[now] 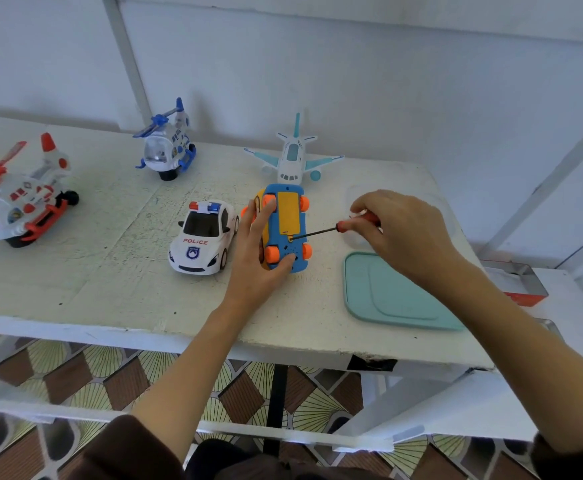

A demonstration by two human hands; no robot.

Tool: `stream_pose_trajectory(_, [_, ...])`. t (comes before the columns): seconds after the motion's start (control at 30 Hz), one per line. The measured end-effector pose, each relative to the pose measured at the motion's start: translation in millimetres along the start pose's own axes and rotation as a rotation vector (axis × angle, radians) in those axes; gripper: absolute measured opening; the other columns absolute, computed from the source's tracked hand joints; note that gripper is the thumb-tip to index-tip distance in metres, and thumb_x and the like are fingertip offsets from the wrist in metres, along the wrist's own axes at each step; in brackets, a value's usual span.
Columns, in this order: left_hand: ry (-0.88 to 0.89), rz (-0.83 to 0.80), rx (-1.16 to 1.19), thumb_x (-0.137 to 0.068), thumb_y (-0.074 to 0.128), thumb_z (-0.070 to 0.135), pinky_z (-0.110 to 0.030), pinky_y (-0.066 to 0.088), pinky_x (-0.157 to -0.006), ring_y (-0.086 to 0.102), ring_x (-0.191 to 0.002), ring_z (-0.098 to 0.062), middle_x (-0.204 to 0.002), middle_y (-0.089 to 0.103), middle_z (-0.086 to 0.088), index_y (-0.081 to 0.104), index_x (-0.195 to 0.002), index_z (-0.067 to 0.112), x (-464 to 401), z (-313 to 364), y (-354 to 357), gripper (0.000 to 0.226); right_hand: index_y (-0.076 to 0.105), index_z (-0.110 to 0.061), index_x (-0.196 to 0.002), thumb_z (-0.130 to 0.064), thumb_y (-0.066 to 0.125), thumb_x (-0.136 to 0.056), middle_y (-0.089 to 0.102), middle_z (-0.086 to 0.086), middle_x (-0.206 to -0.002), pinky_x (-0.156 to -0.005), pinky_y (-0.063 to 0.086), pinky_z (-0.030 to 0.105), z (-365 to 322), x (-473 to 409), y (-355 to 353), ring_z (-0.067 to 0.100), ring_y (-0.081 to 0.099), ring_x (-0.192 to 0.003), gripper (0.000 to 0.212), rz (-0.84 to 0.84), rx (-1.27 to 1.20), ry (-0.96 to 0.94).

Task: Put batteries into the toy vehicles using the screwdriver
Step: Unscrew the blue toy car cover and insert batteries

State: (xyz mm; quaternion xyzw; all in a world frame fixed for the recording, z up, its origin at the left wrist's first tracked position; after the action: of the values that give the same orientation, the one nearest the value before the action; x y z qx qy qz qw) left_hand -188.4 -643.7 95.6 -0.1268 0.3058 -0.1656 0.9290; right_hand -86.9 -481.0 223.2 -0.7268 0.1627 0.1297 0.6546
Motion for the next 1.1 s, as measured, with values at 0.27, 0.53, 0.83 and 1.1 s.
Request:
stream_pose_trajectory(0.27, [0.040,-0.002,-0.039,-0.077,0.060,0.030,-0.034,0.025,-0.118,0.015,-0.146,-0.021,-0.154,0.024,-0.013,0.024,-0.144,0.026,-1,-1,1,0.076,0.053,-0.003,-0.095,-0.009,0.071,-0.078,0.041,0.002,-0.095,-0.056,0.027,0.011,-4,0,0,0.004,0.039,-0.063,0.025,-0.032,-0.193,-0.056])
stream_pose_trajectory(0.53, [0.040,0.025,0.004,-0.078,0.064,0.028,-0.062,0.038,-0.104,0.017,-0.147,-0.026,-0.154,0.023,-0.002,0.026,-0.146,0.022,-1,-10,0,0.078,0.047,-0.012,-0.084,-0.050,0.046,-0.089,0.048,0.000,-0.086,-0.056,0.029,0.026,-7,-4,-1,0.017,0.046,-0.073,0.038,-0.109,0.059,0.104])
stream_pose_trajectory(0.83, [0.020,0.040,0.048,-0.078,0.065,0.028,-0.062,0.040,-0.102,0.022,-0.145,-0.031,-0.152,0.023,0.006,0.027,-0.146,0.023,-2,-15,1,0.078,0.054,-0.008,-0.089,-0.039,0.058,-0.086,0.045,-0.002,-0.086,-0.057,0.029,0.023,-4,-5,3,0.015,0.043,-0.072,0.031,-0.044,-0.056,0.080])
stream_pose_trajectory(1.1, [0.065,0.013,-0.037,-0.077,0.062,0.028,-0.017,0.018,-0.116,0.012,-0.146,-0.018,-0.154,0.023,-0.012,0.026,-0.143,0.027,0,3,1,0.076,0.051,-0.009,-0.090,-0.022,0.068,-0.081,0.041,-0.002,-0.092,-0.062,0.038,0.023,-4,-6,-2,0.015,0.049,-0.073,0.023,-0.017,-0.240,0.034])
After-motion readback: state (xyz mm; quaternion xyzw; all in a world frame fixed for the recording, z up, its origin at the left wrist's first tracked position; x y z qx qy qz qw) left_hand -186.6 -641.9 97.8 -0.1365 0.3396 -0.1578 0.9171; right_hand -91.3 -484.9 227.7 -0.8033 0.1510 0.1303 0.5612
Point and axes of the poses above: each hand's wrist, its own x-axis away from the middle knuckle, its own y-axis out of the palm, z = x × y, the point moved 3 cm from there along -x, towards the middle knuckle
